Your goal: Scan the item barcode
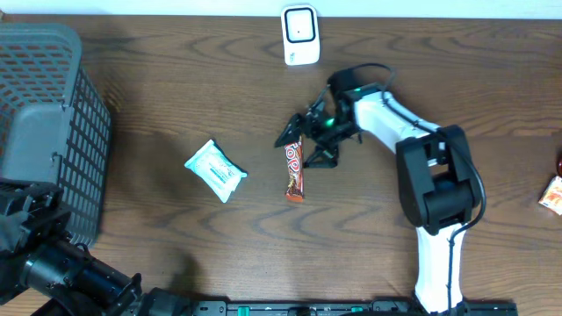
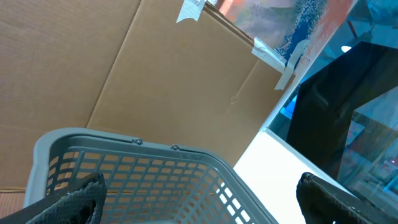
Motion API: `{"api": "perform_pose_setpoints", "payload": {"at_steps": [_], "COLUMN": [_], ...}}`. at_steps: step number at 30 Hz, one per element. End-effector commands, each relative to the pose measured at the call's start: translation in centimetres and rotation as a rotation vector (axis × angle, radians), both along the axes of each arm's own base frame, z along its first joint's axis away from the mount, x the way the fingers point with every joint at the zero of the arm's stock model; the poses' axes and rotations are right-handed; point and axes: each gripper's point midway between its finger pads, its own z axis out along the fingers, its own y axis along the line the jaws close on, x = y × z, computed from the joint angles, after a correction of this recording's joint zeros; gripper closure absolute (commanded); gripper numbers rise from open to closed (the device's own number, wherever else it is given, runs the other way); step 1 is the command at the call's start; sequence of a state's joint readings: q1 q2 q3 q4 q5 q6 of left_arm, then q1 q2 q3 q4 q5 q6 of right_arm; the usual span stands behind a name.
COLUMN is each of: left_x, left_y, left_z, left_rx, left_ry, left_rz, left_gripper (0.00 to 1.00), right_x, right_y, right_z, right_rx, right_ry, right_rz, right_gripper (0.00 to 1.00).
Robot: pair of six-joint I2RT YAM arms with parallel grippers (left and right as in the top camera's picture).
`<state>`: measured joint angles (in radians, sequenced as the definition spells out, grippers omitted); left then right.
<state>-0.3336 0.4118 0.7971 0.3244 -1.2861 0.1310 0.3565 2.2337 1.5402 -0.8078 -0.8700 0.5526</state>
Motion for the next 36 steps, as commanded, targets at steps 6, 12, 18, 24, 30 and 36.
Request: {"api": "perform_pose_setpoints", "payload": {"at_steps": [6, 12, 18, 24, 30, 36], "left_x": [-0.6, -0.6, -0.6, -0.6, -0.6, -0.6], "left_y": [0.3, 0.3, 0.3, 0.3, 0.3, 0.3], "left_z": [0.2, 0.2, 0.2, 0.2, 0.2, 0.2], "left_rx": [-0.009, -0.009, -0.009, -0.009, -0.009, -0.009], "left_ry": [-0.011, -0.011, -0.011, -0.011, -0.011, -0.011], "left_rz": [0.013, 0.013, 0.013, 0.013, 0.013, 0.013], "left_gripper": [0.02, 0.02, 0.02, 0.02, 0.02, 0.02], "right_x": [-2.4, -1.4, 0.7, 2.8, 3.2, 2.6], "right_y": [-5.1, -7.3, -7.5, -10.9, -17.8, -16.5], "right_z": [-9.5, -9.9, -6.9, 0.6, 8.4, 9.5], "right_rx": [-0.36, -0.46, -0.425, -0.673, -1.282, -1.533], "right_ry": [0.118, 0.032, -0.079, -0.318, -0.565, -0.73], "right_rz": [0.008, 0.043, 0.068, 0.06, -0.073, -0.096], "right_gripper": [0.85, 0.99, 0.99, 0.99, 0.99, 0.99]}}
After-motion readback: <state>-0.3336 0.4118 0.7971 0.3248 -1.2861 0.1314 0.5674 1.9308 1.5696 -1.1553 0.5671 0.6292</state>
